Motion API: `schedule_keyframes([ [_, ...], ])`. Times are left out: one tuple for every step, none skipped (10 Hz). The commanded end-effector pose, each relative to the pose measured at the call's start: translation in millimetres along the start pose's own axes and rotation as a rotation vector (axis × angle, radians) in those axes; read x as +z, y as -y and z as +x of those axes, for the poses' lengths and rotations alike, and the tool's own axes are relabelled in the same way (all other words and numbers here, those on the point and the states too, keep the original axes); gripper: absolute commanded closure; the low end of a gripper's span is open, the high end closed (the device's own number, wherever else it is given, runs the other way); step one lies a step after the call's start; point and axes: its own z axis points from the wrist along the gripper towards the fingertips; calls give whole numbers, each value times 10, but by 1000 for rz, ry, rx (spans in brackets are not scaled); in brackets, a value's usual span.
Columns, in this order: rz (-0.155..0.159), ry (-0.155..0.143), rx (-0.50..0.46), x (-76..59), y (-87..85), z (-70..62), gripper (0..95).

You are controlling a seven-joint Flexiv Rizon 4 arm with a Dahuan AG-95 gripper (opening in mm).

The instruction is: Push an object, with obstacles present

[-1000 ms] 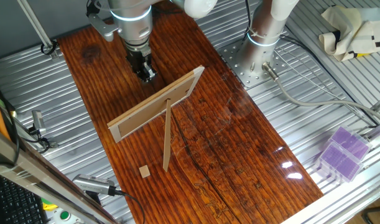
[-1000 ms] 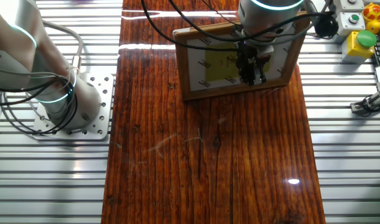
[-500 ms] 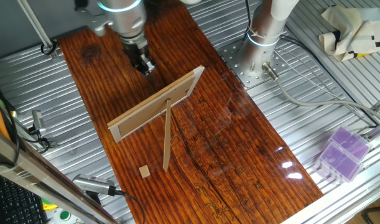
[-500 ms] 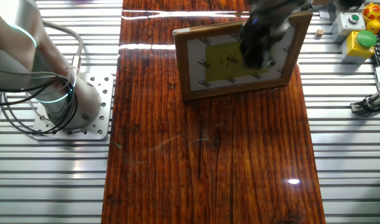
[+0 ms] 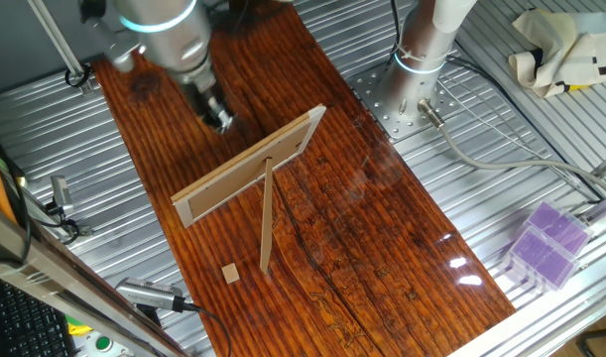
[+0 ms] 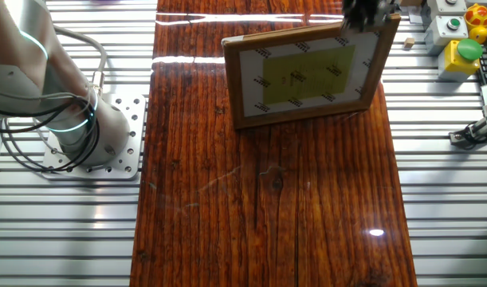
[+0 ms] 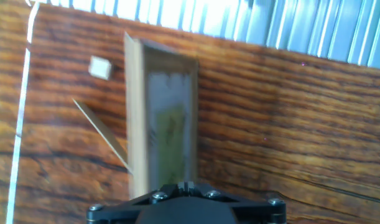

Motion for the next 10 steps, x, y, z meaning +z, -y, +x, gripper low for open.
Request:
schedule_keyframes([
  [1, 0, 11, -15, -184, -134, 950],
  [2, 1, 15, 2, -284, -187, 950],
  [2, 1, 16, 34, -391, -232, 950],
  [1, 2, 11, 58, -448, -253, 950],
  [0, 3, 5, 80, -483, -268, 950],
  [-1, 6, -3, 140, -543, -298, 950],
  [-3, 9, -14, 173, -565, -314, 950],
  [-4, 7, -22, 175, -573, -316, 950],
  [-2, 2, -21, 176, -572, -315, 950],
  [-4, 4, -27, 177, -571, -314, 950],
])
